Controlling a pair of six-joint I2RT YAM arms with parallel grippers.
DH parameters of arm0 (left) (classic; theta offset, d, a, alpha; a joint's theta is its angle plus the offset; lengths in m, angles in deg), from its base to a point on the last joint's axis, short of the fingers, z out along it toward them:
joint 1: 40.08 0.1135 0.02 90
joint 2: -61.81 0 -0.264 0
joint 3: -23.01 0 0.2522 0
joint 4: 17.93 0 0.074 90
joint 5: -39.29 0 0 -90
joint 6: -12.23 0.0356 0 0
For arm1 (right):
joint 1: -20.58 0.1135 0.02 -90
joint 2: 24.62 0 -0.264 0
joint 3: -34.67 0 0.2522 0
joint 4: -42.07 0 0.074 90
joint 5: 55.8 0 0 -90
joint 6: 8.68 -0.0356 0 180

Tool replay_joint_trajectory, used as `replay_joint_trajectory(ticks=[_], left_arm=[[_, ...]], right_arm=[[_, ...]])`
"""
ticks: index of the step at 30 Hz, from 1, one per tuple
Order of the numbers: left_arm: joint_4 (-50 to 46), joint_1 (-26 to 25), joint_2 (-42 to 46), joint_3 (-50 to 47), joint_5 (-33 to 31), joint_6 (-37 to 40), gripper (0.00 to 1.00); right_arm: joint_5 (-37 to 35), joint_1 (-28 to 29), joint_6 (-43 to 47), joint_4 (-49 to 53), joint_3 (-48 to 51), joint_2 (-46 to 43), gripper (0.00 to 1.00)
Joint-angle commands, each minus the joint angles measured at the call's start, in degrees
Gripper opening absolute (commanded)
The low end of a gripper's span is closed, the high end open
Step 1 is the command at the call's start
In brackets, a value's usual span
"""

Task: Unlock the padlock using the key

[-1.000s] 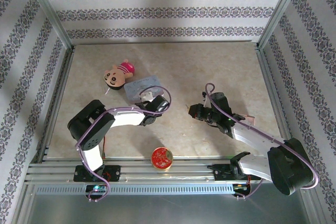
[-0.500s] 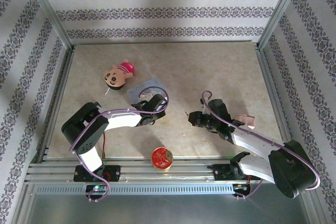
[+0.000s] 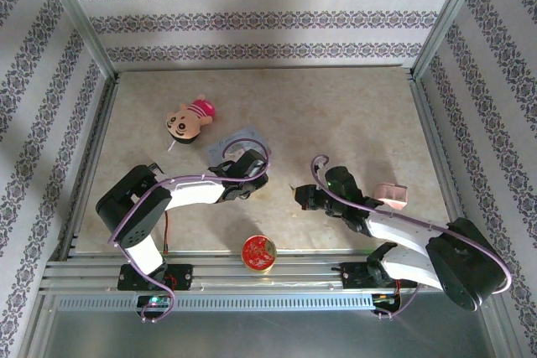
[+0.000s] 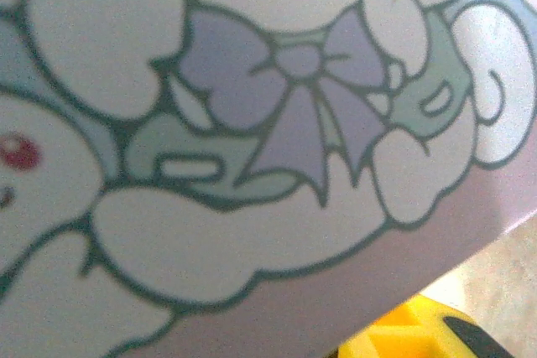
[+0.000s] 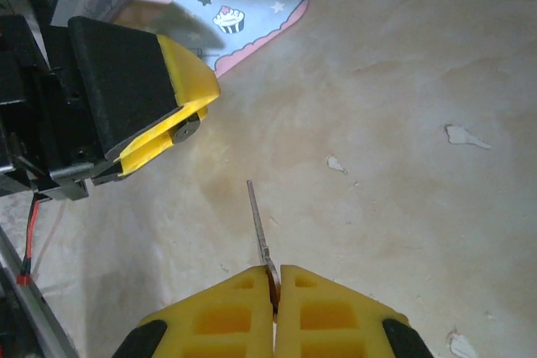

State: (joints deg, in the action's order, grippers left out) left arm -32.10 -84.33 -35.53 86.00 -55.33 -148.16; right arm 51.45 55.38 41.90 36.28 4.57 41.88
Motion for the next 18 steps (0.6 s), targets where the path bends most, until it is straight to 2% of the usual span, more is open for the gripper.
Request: replay_joint_trajectory(ticks=[1, 6, 11, 18], left_arm=[[3.4, -0.3, 1.3, -0.8, 1.0, -1.9, 0.2], [5.2, 0.0, 1.1, -1.0, 2.8, -2.2, 0.2], [6.9, 0.2, 0.8, -1.4, 4.0, -3.2, 0.2], [8.9, 0.6, 0.8, -2.0, 5.4, -3.4, 0.19]], right_arm=[[-3.0, 1.4, -1.4, -6.5, 1.7, 1.1, 0.0], [-3.2, 3.0, -1.6, -9.5, 1.7, 3.9, 0.0], [-2.3, 5.6, -1.7, -14.9, 0.0, 10.4, 0.0], [-4.3, 7.8, -2.4, -21.2, -2.3, 16.2, 0.0]])
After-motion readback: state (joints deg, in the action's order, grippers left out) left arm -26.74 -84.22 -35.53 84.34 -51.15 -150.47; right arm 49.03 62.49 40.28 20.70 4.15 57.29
